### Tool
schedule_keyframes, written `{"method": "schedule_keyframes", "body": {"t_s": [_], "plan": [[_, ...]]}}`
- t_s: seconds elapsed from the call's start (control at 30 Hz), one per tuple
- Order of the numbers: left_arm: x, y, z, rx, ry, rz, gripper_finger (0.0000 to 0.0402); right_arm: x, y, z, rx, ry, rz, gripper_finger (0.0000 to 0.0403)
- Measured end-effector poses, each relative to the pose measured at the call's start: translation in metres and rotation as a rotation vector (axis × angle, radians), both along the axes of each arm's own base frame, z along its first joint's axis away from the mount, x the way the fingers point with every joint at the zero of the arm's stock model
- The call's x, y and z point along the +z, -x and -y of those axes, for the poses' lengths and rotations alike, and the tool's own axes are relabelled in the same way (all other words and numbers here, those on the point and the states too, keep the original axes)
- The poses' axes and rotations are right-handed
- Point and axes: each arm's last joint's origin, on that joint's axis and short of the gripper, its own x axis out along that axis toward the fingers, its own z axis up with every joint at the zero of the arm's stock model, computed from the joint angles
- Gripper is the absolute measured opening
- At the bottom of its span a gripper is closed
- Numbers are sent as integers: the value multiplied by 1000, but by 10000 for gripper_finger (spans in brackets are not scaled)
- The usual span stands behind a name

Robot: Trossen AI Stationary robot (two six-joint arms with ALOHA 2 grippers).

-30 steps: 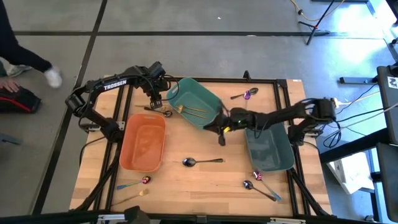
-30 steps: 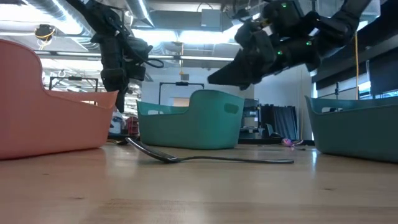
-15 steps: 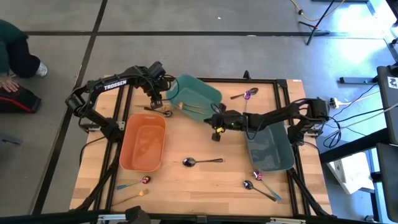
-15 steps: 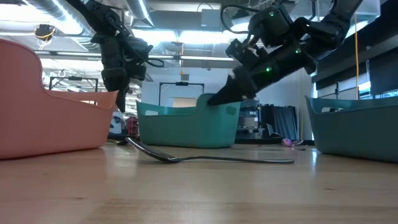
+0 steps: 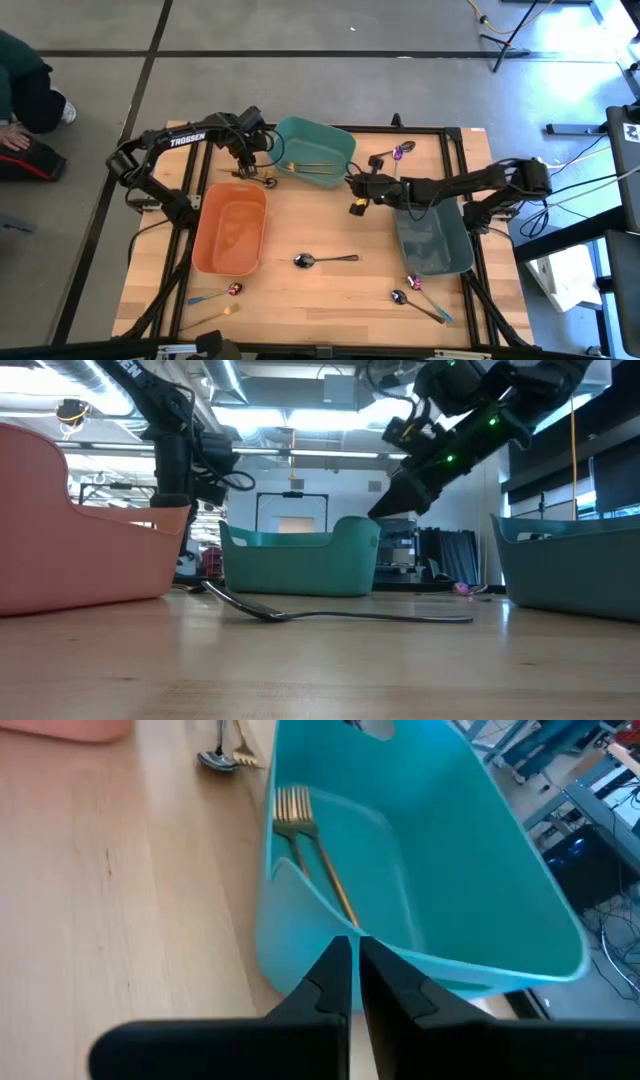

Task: Sort silverware by color (type)
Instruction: Adjust the green bin

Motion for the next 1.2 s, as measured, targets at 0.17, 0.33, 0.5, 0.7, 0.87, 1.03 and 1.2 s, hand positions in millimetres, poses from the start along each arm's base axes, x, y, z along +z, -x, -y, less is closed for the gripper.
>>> {"method": "schedule_keyframes", "body": {"t_s": [0.17, 0.33, 0.5, 0.7, 0.87, 1.03, 1.2], "plan": [[-3, -1, -1, -17, 17, 9, 96, 8, 22, -2, 13, 20, 24, 19], [-21, -2, -9, -8, 88, -10, 96, 8, 43, -4, 59, 21, 67, 19], [-36, -2, -15, -26, 137, -34, 96, 8, 55, -6, 117, 44, 103, 19], [-37, -1, -15, -41, 159, -29, 96, -3, 63, -3, 161, 114, 106, 19], [-37, -2, -13, -36, 165, -37, 96, -5, 65, -1, 155, 92, 132, 19], [-28, -8, -13, -27, 171, -41, 96, -2, 63, -2, 185, 102, 159, 19], [-12, -11, -14, -31, 134, -11, 96, -2, 56, -6, 337, 46, 235, 19]]}}
